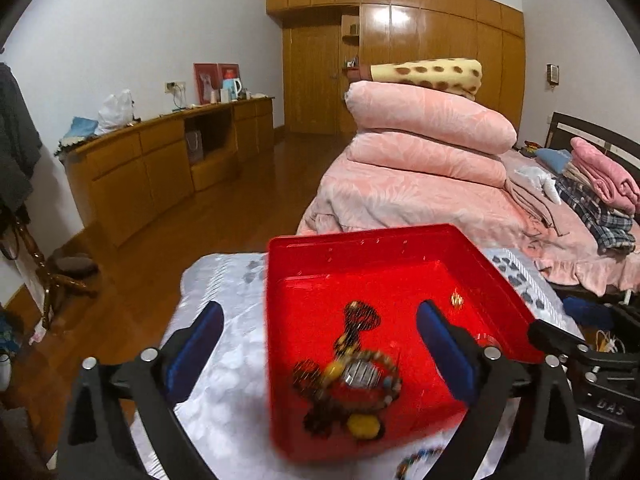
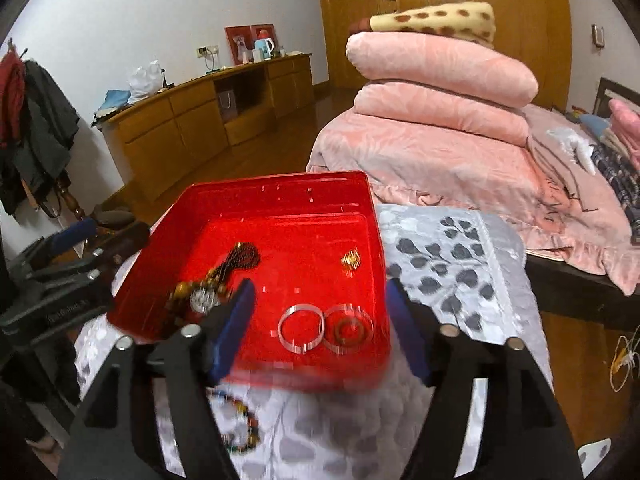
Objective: Organize jewelry
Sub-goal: 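Open both tools to drop the pendant and strand into the tin, then withdraw both open tools from the tin toward the multicolour bracelet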
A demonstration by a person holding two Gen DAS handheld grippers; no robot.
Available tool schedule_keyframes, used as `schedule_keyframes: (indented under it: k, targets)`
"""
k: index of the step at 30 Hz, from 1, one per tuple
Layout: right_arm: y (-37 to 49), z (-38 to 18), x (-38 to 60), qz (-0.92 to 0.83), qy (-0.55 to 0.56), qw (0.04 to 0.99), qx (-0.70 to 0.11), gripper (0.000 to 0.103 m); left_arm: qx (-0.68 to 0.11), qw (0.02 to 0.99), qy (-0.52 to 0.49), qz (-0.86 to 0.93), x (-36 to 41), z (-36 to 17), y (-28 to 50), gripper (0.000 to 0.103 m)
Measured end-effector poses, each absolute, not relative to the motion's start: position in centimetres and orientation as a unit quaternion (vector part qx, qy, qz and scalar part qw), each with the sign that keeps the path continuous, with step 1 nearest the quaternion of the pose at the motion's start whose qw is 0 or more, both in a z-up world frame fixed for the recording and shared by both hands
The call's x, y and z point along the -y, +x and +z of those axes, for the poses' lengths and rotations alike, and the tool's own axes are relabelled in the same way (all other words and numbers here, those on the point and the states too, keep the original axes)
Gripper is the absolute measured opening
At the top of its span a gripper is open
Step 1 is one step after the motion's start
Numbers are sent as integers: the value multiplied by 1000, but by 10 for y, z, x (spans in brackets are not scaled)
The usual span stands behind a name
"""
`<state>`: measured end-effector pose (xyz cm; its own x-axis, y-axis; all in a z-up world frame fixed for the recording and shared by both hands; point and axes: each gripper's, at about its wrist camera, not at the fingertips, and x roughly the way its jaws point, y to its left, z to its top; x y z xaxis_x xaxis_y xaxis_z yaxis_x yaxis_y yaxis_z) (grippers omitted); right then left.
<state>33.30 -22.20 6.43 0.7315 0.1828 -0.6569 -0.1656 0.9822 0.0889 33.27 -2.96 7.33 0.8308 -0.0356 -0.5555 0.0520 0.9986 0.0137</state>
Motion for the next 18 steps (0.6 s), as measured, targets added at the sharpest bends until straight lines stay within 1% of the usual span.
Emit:
schedule_keyframes:
  k: [1,2,6,8,11,18]
  targets:
    - [326,64,222,91,10,931,-354,82,-291,956,14,-23,27,73,323,96]
    - [318,63,223,88,8,931,-353,89,-292,956,13,-24,25,72,317,97]
    - [285,54,218,82,-6,930,-358,91,-298,954,9,-26,16,64,289,97]
    - [272,44,214,87,-5,924,-372,94,-303,953,6,-25,11,57,275,97]
    - [259,30,211,87,-2,917,-389,96,-318,948,-8,-26,4,47,261,97]
    - [237,10,196,114,11,906,-406,96,-350,936,-19,-2,-13,18,241,97]
